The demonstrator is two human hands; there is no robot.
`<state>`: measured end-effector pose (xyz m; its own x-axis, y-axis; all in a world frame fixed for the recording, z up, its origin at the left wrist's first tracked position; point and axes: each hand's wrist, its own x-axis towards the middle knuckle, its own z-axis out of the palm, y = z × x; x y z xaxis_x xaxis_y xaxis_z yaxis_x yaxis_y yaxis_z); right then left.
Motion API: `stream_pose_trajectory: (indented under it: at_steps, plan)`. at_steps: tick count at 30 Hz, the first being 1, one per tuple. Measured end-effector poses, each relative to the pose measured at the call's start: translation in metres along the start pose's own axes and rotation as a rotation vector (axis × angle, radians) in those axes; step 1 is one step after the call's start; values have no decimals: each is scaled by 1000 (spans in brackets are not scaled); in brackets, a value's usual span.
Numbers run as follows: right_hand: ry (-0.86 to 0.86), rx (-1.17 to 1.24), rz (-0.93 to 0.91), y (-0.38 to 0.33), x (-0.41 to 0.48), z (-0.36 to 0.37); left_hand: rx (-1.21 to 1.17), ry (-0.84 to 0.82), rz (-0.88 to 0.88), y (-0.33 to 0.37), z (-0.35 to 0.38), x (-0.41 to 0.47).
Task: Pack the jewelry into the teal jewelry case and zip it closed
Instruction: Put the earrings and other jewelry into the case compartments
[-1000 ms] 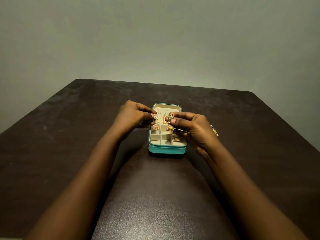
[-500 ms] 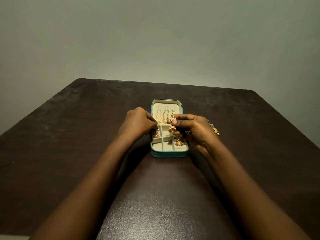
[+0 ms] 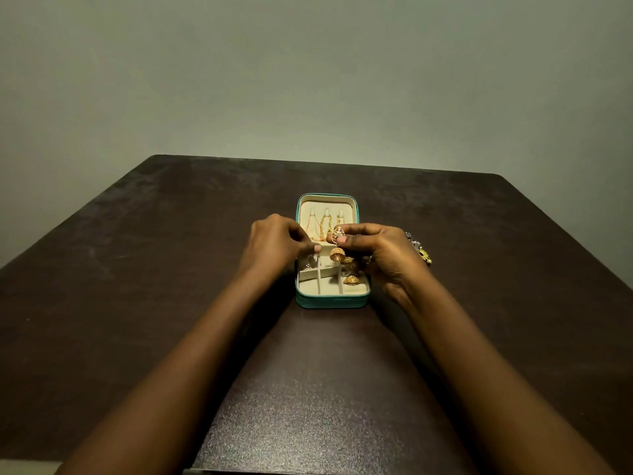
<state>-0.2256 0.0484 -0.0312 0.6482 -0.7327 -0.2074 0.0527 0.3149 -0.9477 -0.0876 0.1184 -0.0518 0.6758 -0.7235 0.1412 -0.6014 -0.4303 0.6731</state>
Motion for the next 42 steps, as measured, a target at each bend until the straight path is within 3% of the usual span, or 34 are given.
stream_pose_trajectory:
  at_steps: [6,12,21,27,33,42]
  plan:
    - [13,-5,12,0,0,0,-151,24,-124,-11,-7,10]
    - [24,-47,0,1,1,-1,-412,-235,-343,-9,-7,15]
    - [50,-164,-84,5,4,0,-498,-286,-281,-12,-2,15]
    - [126,-470,-226,6,14,14,-719,-305,-376,-11,-3,17]
    - [163,-799,-406,15,29,30,-772,-271,-471,-14,-2,22]
    - [-40,-1240,-726,15,30,24,-742,-280,-458,-13,-4,22]
